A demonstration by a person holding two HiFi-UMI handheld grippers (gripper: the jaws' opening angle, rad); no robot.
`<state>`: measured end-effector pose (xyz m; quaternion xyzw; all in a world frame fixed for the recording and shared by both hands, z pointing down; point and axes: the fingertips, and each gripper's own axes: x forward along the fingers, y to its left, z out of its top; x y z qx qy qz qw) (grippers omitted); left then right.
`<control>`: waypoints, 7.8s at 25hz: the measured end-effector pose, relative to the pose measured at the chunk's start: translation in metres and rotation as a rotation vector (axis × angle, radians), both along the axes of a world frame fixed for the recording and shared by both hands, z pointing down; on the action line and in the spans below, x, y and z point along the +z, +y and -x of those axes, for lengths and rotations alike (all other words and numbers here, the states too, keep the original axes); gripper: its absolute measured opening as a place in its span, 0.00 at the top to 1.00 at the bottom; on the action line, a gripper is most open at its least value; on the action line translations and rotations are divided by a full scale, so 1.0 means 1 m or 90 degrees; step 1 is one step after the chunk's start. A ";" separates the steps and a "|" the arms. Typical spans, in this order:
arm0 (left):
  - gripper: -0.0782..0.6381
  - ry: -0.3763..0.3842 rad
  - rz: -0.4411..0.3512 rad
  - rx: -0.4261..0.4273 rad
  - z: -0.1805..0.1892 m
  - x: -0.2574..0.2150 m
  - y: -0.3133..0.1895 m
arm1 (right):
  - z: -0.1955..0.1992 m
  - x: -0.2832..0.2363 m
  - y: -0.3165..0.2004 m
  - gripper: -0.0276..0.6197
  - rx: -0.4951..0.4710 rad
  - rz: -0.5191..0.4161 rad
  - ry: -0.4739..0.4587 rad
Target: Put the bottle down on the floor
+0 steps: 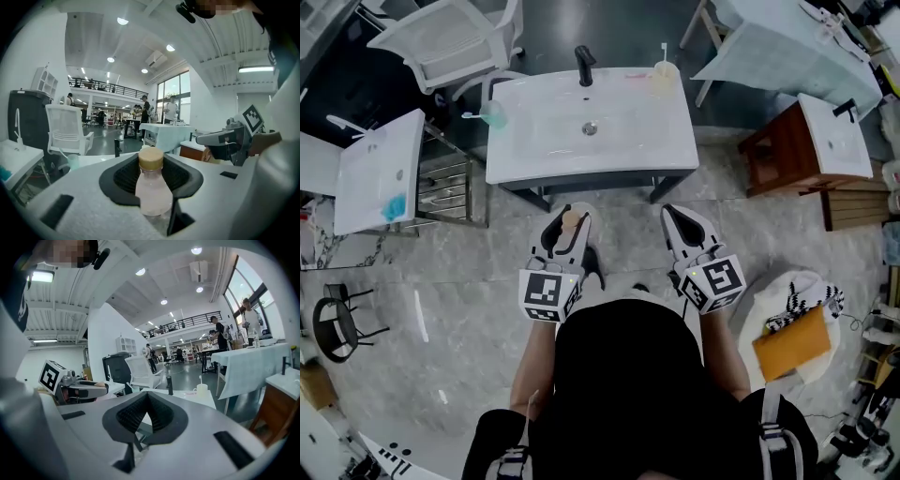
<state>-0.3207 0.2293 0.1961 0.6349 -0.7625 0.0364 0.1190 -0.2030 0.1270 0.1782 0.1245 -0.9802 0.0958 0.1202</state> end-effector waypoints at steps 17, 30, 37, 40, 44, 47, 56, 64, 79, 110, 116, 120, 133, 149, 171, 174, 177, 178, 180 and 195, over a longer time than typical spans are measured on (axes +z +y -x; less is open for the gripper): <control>0.69 -0.005 -0.004 0.059 0.119 0.007 -0.030 | 0.103 0.013 -0.025 0.95 0.082 0.004 0.018; 0.69 -0.010 -0.005 0.130 0.110 0.009 -0.063 | 0.095 0.022 -0.046 0.95 0.128 0.014 0.021; 0.69 0.001 -0.008 0.207 0.057 0.015 -0.108 | 0.027 0.023 -0.075 0.95 0.213 0.013 0.019; 0.69 0.004 -0.014 0.265 0.019 0.016 -0.128 | -0.018 0.025 -0.084 0.95 0.272 0.014 0.020; 0.69 0.009 -0.018 0.345 -0.032 0.013 -0.158 | -0.077 0.023 -0.093 0.95 0.350 0.015 0.023; 0.69 0.012 -0.016 0.384 -0.073 0.011 -0.177 | -0.122 0.021 -0.101 0.95 0.394 0.015 0.025; 0.69 0.020 -0.022 0.465 -0.189 0.012 -0.224 | -0.237 0.026 -0.122 0.95 0.473 0.023 0.027; 0.69 0.027 0.001 0.490 -0.256 0.028 -0.248 | -0.288 0.041 -0.138 0.95 0.465 0.038 0.031; 0.69 0.006 0.057 0.534 -0.298 0.099 -0.301 | -0.310 0.120 -0.189 0.95 0.442 0.071 0.009; 0.69 -0.040 0.091 0.591 -0.302 0.606 -0.373 | -0.286 0.548 -0.289 0.95 0.465 -0.017 0.013; 0.69 -0.049 0.088 0.583 -0.296 0.675 -0.387 | -0.278 0.578 -0.302 0.95 0.493 0.001 0.020; 0.69 -0.051 0.092 0.586 -0.295 0.710 -0.387 | -0.273 0.583 -0.309 0.95 0.536 0.025 -0.006; 0.69 -0.037 0.130 0.550 -0.289 0.812 -0.395 | -0.250 0.607 -0.313 0.95 0.439 -0.105 -0.012; 0.69 -0.053 0.201 0.495 -0.289 0.939 -0.417 | -0.233 0.639 -0.312 0.95 0.438 -0.042 0.020; 0.69 -0.073 0.241 0.493 -0.289 1.001 -0.409 | -0.239 0.656 -0.305 0.95 0.449 -0.040 0.096; 0.69 -0.068 0.247 0.485 -0.287 1.002 -0.407 | -0.235 0.659 -0.301 0.95 0.432 -0.040 0.107; 0.69 -0.069 0.249 0.489 -0.288 0.999 -0.408 | -0.236 0.661 -0.298 0.95 0.425 -0.042 0.122; 0.69 -0.070 0.250 0.491 -0.288 0.998 -0.408 | -0.238 0.662 -0.298 0.95 0.425 -0.043 0.127; 0.69 -0.068 0.253 0.494 -0.289 0.997 -0.407 | -0.241 0.664 -0.297 0.95 0.426 -0.043 0.139; 0.68 -0.083 0.173 0.539 -0.299 0.917 -0.414 | -0.250 0.668 -0.296 0.95 0.432 -0.046 0.166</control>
